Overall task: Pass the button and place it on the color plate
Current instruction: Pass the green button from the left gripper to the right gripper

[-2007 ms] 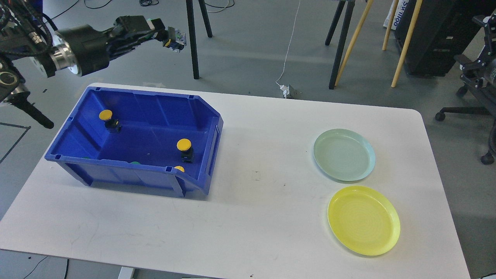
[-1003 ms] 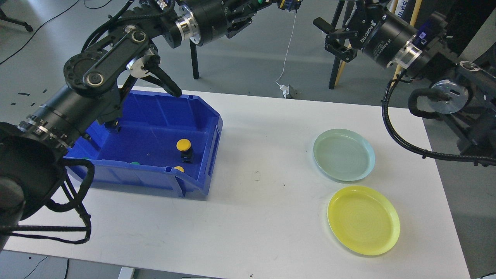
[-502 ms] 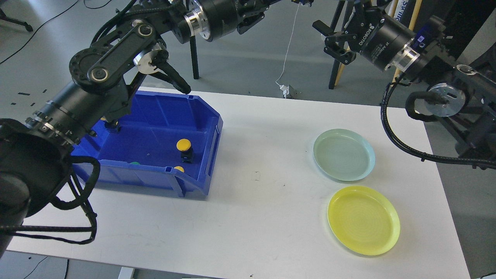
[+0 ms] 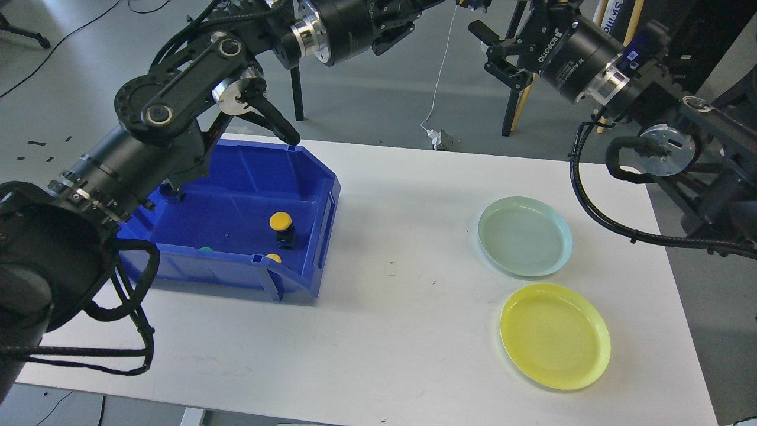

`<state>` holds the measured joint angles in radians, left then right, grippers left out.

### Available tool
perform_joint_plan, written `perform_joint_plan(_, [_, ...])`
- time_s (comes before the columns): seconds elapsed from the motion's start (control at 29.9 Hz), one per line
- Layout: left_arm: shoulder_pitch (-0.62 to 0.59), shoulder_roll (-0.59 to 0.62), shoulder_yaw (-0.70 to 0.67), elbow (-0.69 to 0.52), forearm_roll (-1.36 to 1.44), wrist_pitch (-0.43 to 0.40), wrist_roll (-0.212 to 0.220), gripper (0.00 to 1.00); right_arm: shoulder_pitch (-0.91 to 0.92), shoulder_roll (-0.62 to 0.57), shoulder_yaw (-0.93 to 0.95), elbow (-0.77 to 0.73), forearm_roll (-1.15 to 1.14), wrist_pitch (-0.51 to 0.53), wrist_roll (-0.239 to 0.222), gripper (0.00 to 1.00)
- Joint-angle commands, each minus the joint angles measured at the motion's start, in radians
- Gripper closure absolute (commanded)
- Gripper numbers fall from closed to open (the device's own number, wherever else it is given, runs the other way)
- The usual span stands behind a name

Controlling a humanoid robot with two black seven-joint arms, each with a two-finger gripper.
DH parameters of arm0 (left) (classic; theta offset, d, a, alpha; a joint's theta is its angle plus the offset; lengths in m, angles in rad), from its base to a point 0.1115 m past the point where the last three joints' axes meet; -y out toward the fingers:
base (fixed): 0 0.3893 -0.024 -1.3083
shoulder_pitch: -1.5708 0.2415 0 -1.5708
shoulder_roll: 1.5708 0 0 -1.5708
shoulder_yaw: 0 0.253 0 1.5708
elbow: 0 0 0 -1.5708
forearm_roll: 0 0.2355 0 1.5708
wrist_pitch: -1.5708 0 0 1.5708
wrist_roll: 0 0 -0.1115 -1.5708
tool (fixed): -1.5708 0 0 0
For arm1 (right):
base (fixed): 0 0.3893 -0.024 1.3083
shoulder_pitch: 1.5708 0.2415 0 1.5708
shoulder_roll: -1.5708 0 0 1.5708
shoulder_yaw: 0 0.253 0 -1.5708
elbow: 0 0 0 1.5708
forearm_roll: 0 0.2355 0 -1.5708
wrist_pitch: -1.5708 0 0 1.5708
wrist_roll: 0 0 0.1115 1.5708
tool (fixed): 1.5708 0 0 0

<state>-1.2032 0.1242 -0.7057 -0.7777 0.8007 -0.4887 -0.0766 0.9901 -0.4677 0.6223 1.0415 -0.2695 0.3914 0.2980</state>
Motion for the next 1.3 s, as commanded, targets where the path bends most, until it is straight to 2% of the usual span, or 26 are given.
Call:
perform_joint_plan(0.0, [0.001,0.000,-0.001,0.000,0.000,0.000,0.000,0.69,0.001,0.014,-0.003,-0.001,-0.008,-0.022,0.026,0.15])
perform_joint_plan(0.2, [0.001,-0.006,-0.001,0.000,0.000,0.000,0.000,0.69,0.002,0.021,-0.001,-0.001,-0.031,-0.028,0.030,0.31])
perform_joint_plan(0.3, [-0.001,-0.015,-0.001,0.000,0.000,0.000,0.000,0.69,0.001,0.023,-0.003,-0.001,-0.036,-0.029,0.029,0.34])
perform_joint_plan(0.43, [-0.004,-0.021,-0.001,0.000,0.000,0.000,0.000,0.69,0.001,0.023,-0.003,-0.001,-0.048,-0.029,0.027,0.50])
perform_joint_plan(0.64, [-0.004,-0.023,-0.005,0.000,-0.002,0.000,0.000,0.69,0.001,0.023,-0.003,-0.001,-0.059,-0.028,0.018,0.64])
perform_joint_plan(0.77, [-0.004,-0.023,-0.005,0.000,0.000,0.000,0.000,0.69,0.002,0.023,-0.003,-0.001,-0.059,-0.023,0.018,0.69])
perform_joint_plan(1.2, [-0.004,-0.023,0.000,0.000,0.002,0.000,0.001,0.67,0.002,0.023,-0.003,-0.001,-0.059,-0.023,0.018,0.73])
perform_joint_plan(1.27, [-0.004,-0.023,0.000,0.000,0.002,0.000,0.001,0.61,0.002,0.023,-0.003,-0.001,-0.059,-0.023,0.018,0.74])
